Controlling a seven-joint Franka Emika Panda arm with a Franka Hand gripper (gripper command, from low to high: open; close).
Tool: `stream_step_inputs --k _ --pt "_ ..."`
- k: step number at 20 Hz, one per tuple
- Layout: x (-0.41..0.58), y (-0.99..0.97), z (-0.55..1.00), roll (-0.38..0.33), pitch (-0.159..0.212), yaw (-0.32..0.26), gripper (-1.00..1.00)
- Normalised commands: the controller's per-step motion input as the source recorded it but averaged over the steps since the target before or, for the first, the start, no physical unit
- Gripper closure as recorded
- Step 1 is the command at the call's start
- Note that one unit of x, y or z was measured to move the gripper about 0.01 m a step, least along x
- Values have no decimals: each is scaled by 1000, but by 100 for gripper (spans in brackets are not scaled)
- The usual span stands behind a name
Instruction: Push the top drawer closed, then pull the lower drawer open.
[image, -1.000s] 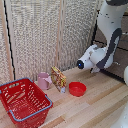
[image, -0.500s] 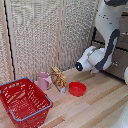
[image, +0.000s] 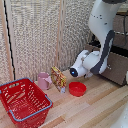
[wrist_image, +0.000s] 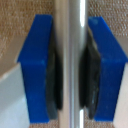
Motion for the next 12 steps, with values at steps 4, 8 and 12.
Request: stream_step_inputs --k 4,8,12 --pt "0 615 -5 -1 0 47 -100" --pt "64 -19 327 -19 2 114 -100" --pt "118 -51 612 15 29 114 -100"
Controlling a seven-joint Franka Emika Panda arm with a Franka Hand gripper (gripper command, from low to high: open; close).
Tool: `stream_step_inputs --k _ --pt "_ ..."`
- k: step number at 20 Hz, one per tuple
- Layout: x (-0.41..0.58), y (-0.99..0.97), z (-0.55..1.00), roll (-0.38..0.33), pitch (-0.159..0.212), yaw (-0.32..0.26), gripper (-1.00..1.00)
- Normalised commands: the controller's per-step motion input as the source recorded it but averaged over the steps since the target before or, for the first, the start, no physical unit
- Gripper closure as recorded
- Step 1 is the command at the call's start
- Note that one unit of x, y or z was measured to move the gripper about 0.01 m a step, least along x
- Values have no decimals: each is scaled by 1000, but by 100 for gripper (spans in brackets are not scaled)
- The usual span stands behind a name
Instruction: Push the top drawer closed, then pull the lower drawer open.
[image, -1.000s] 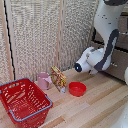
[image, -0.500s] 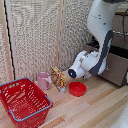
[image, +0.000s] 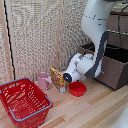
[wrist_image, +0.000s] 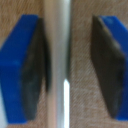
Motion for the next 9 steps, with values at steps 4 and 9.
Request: stream_step_inputs --k 4,9 --pt "143 -6 676 82 28 66 -100" --pt "177 127 326 122 111 19 -100"
